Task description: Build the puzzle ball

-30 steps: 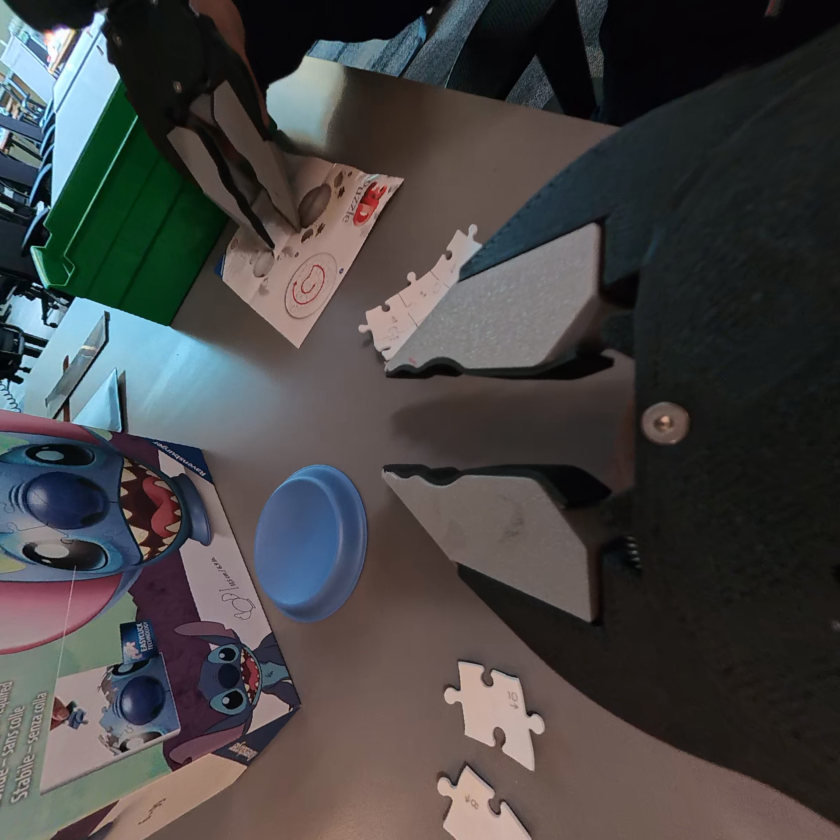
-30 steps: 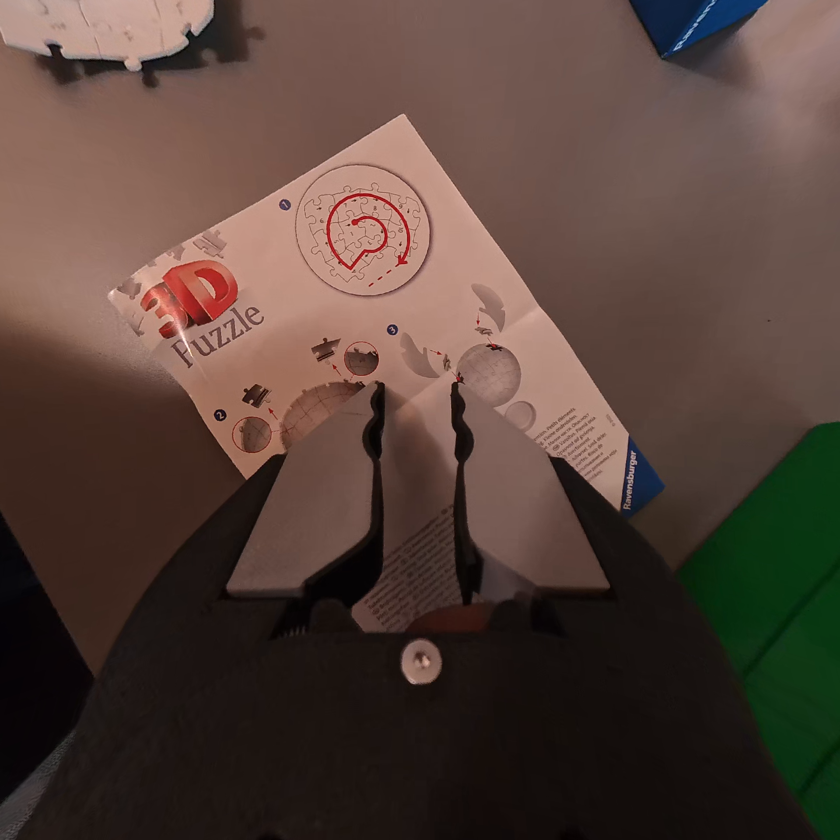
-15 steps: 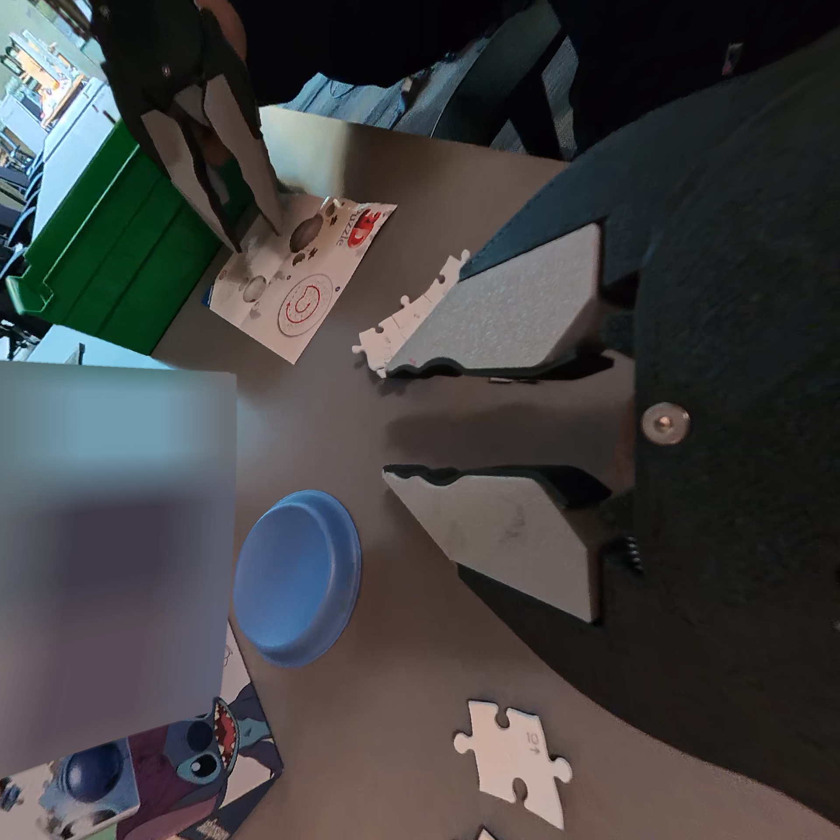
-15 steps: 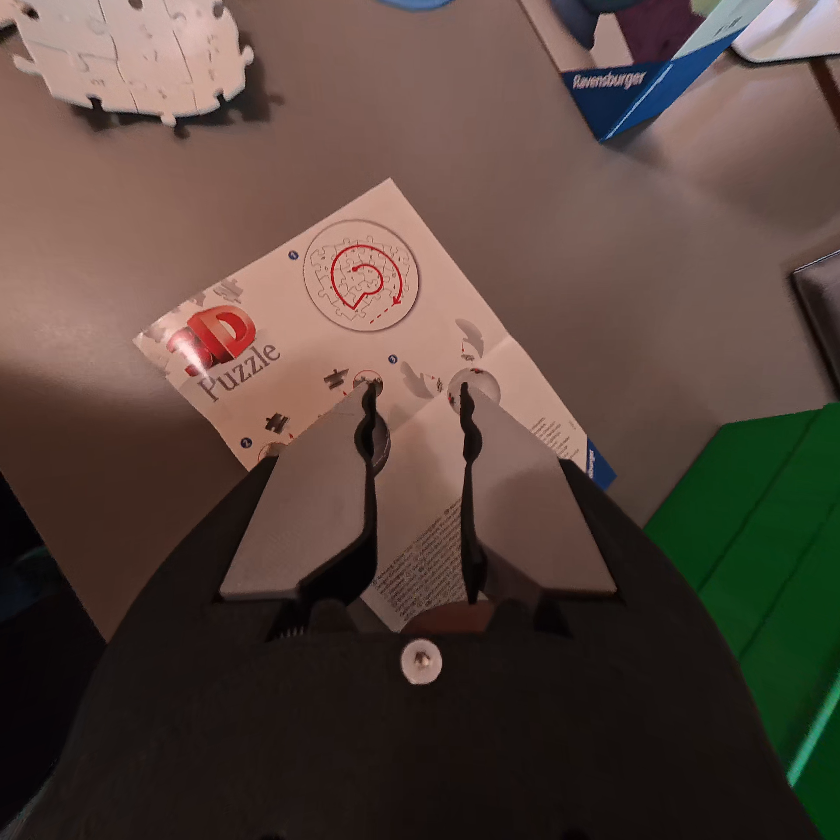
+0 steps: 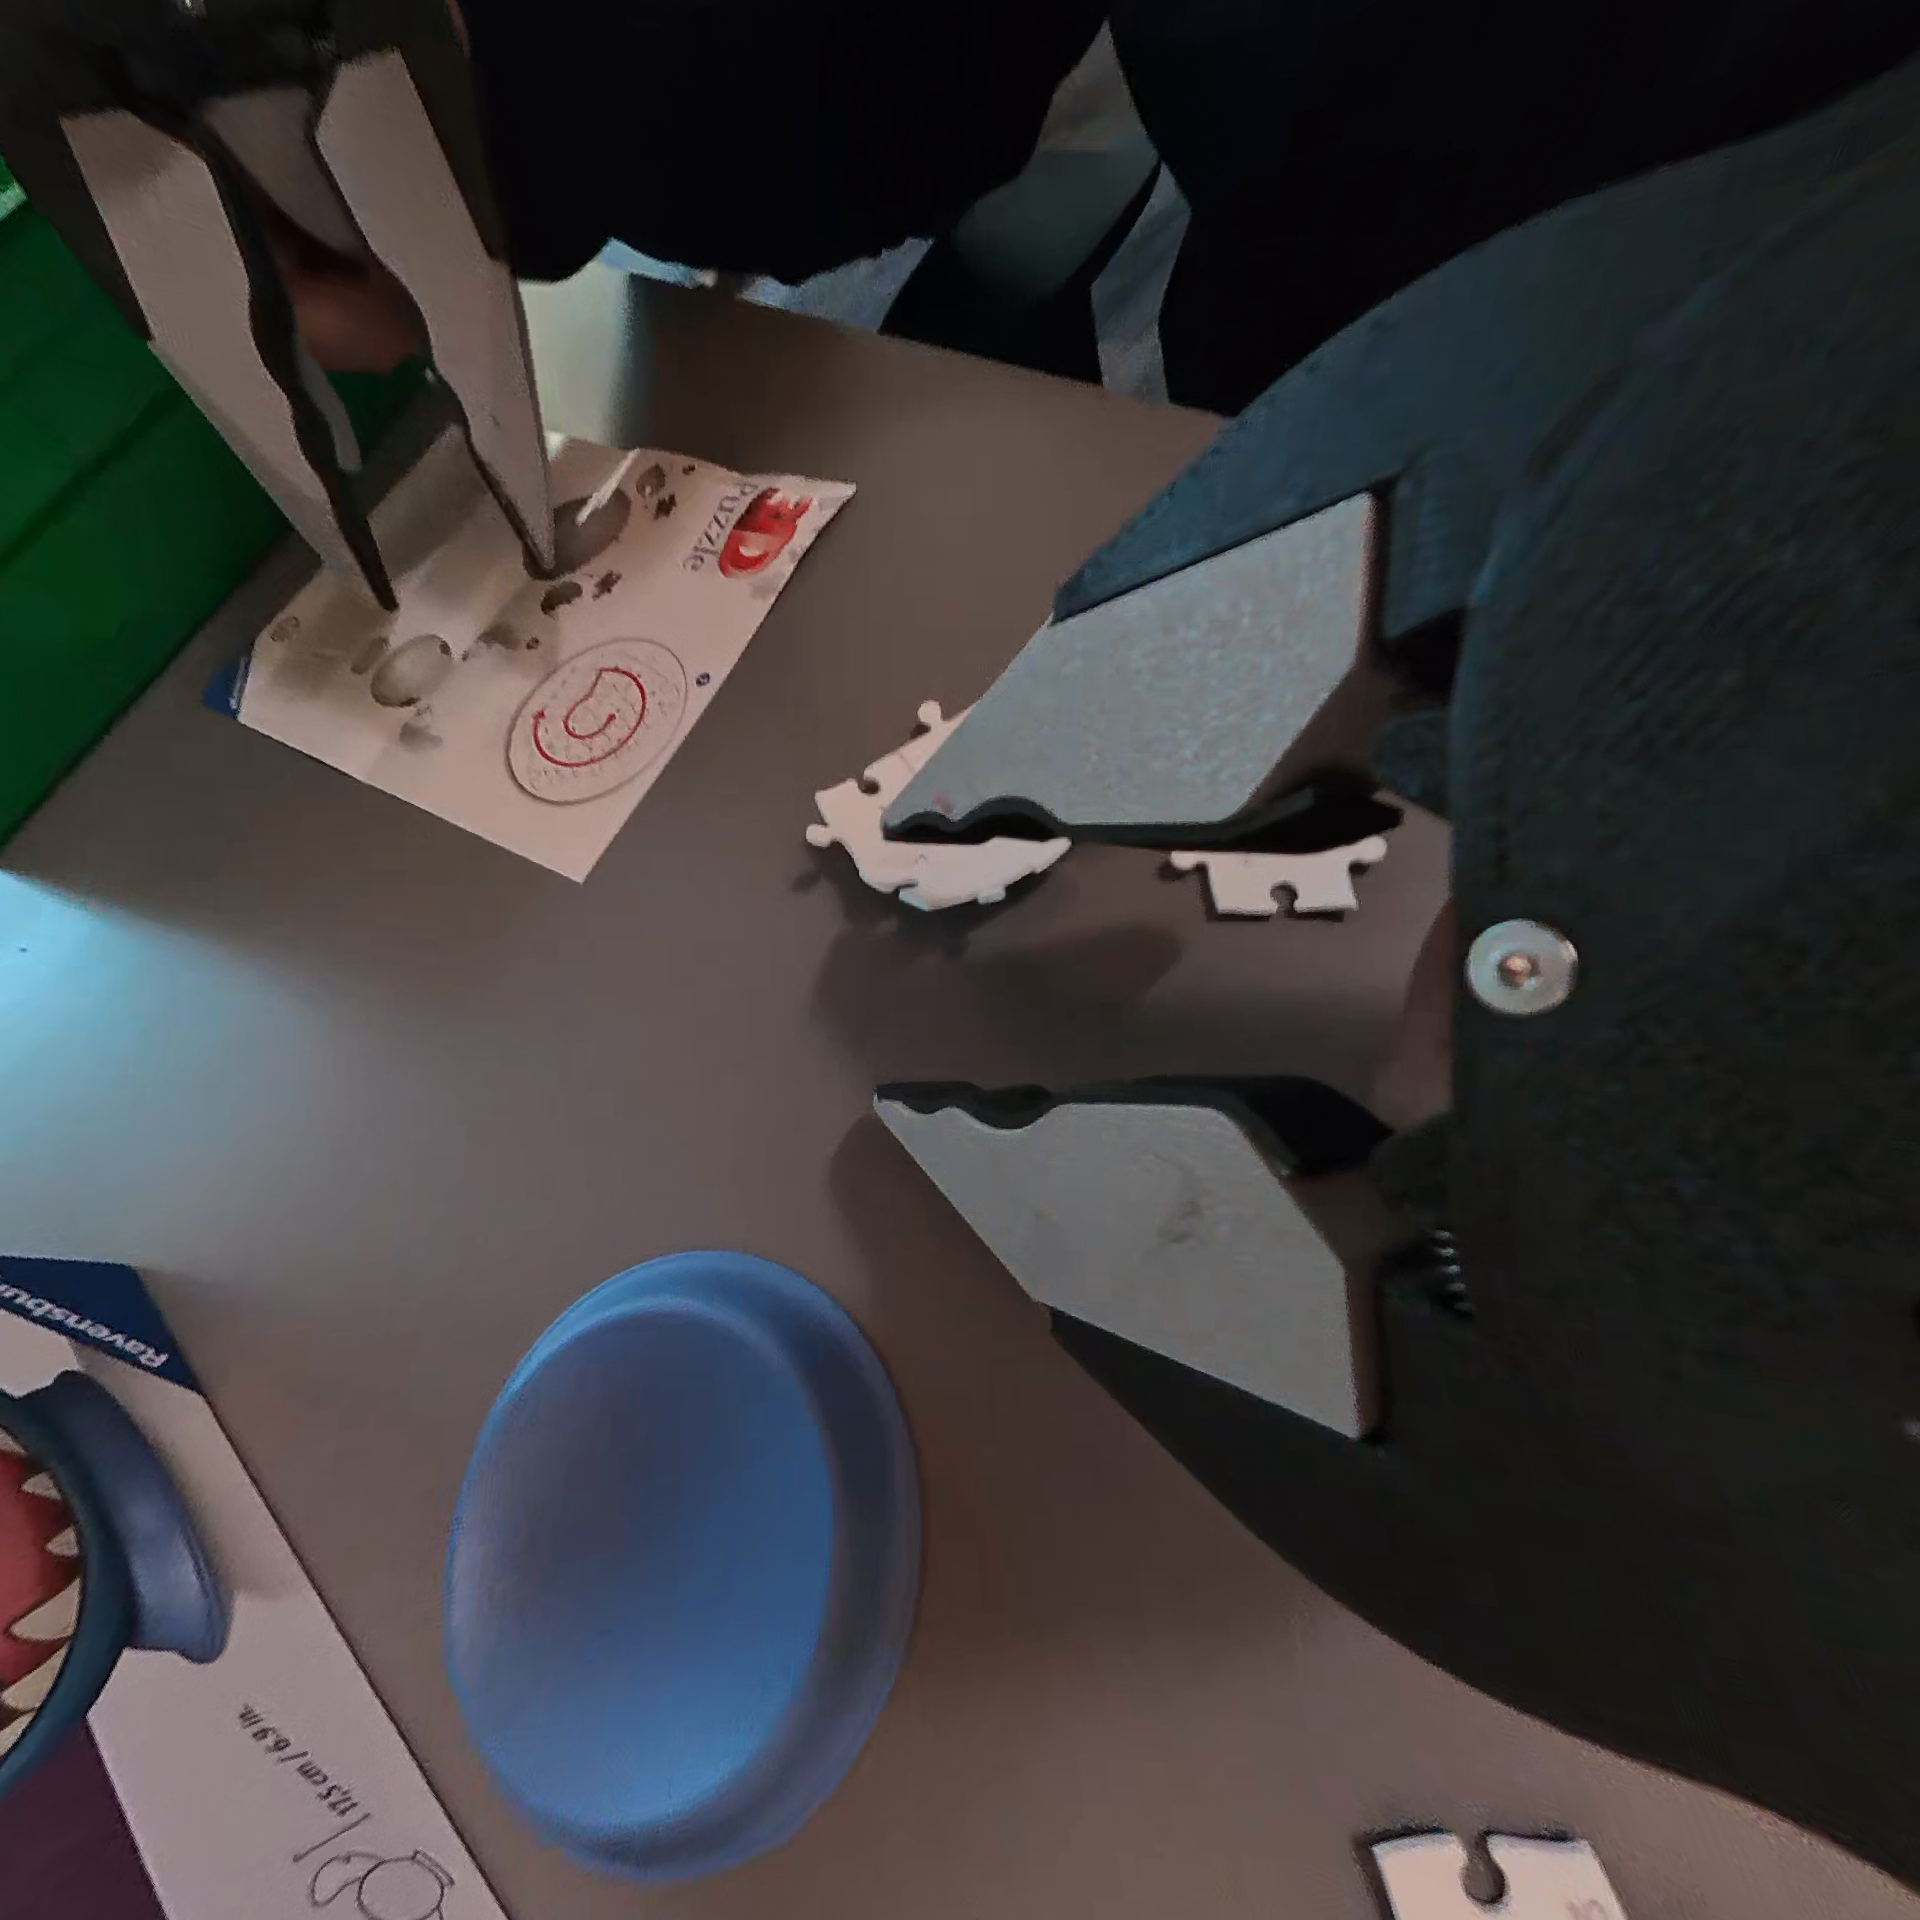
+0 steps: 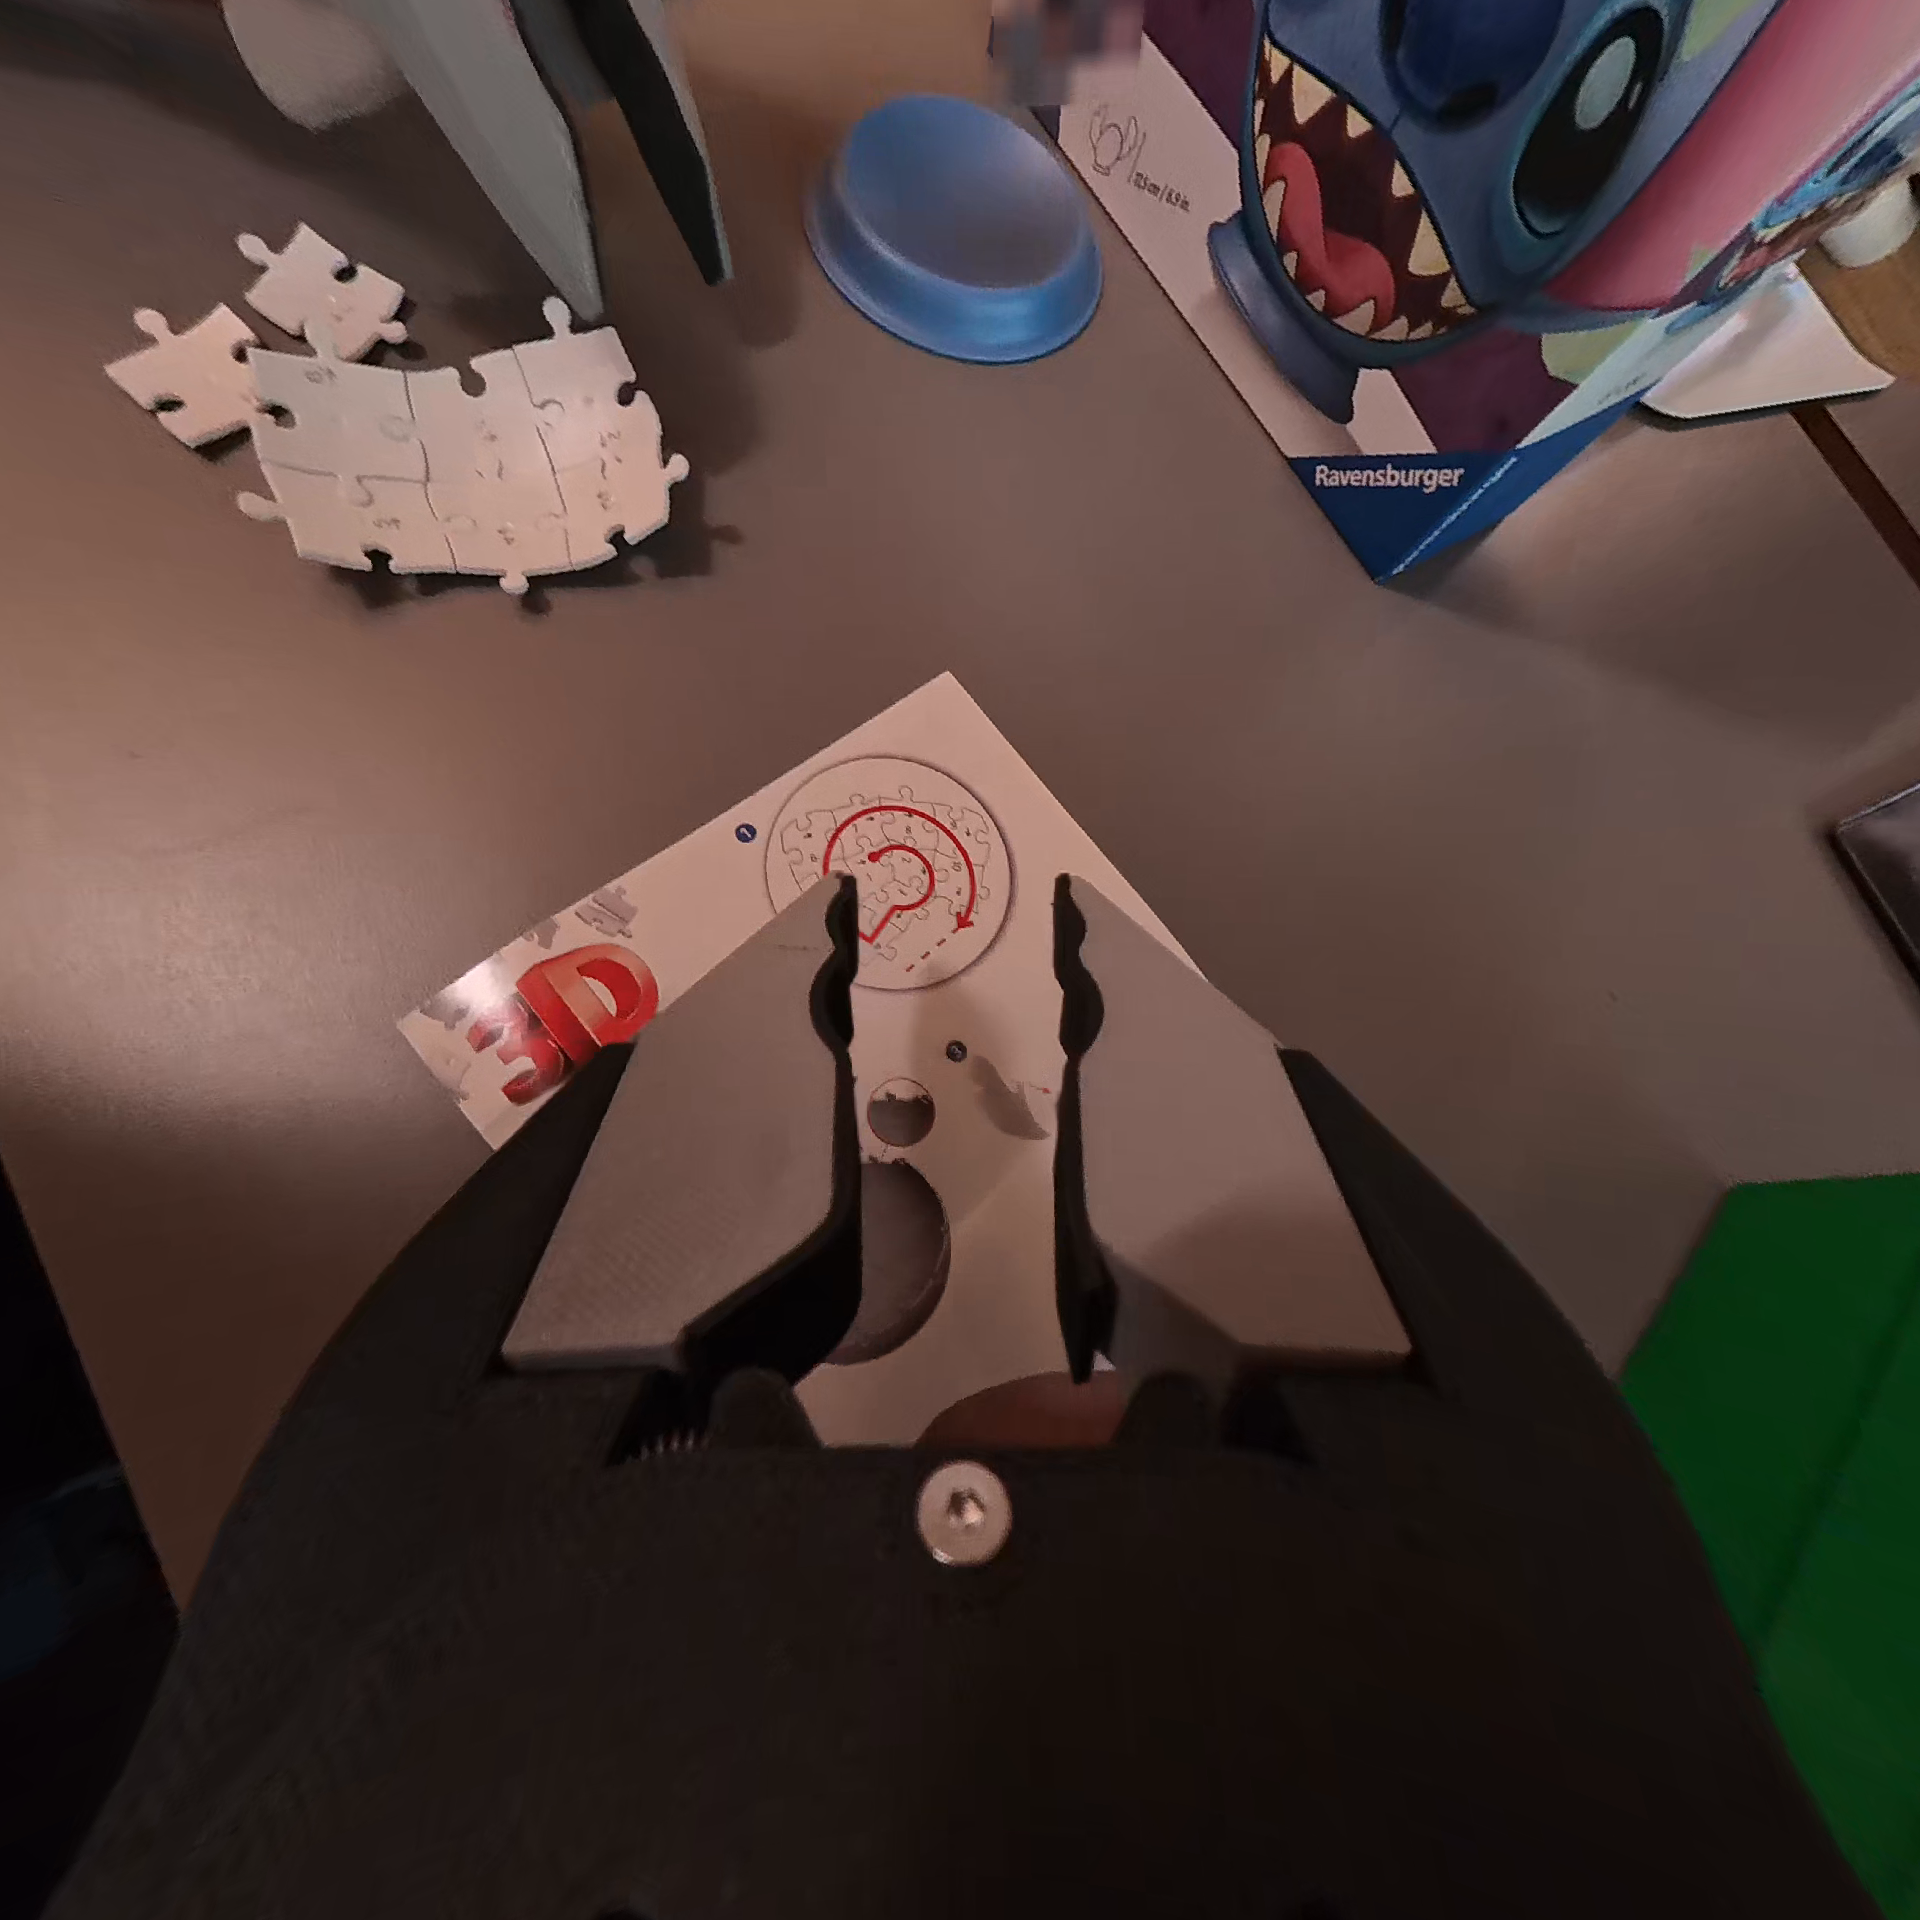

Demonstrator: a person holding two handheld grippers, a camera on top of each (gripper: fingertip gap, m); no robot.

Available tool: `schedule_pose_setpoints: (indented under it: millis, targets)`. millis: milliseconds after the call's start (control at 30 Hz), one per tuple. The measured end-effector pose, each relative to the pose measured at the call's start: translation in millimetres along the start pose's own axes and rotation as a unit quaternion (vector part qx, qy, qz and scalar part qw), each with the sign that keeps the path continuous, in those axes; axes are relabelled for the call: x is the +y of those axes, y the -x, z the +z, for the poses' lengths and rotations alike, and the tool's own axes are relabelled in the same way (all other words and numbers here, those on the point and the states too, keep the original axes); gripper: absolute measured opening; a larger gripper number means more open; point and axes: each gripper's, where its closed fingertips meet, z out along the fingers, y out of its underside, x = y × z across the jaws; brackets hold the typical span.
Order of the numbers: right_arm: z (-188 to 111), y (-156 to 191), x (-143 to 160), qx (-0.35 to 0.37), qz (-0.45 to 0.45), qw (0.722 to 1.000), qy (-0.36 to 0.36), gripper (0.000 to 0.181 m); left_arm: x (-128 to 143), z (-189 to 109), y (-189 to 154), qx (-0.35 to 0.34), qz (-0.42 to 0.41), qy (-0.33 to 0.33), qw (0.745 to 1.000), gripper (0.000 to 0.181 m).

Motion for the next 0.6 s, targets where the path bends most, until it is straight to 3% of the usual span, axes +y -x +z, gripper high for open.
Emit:
schedule_pose_setpoints:
  millis: [200,367,600]
  targets:
    - [9,12,-6,-0.018,0.006,1.000,-0.006,0.035,7,14,0,-0.001,-0.003,0.028,1.000,0.035]
    - [14,22,-19,-0.032,0.027,0.999,-0.027,0.035,4,7,4,-0.048,0.007,-0.008,0.999,0.000]
    - [26,40,-33,-0.063,0.064,0.995,-0.037,0.041,16,-13,-1,-0.069,-0.016,-0.067,0.995,0.000]
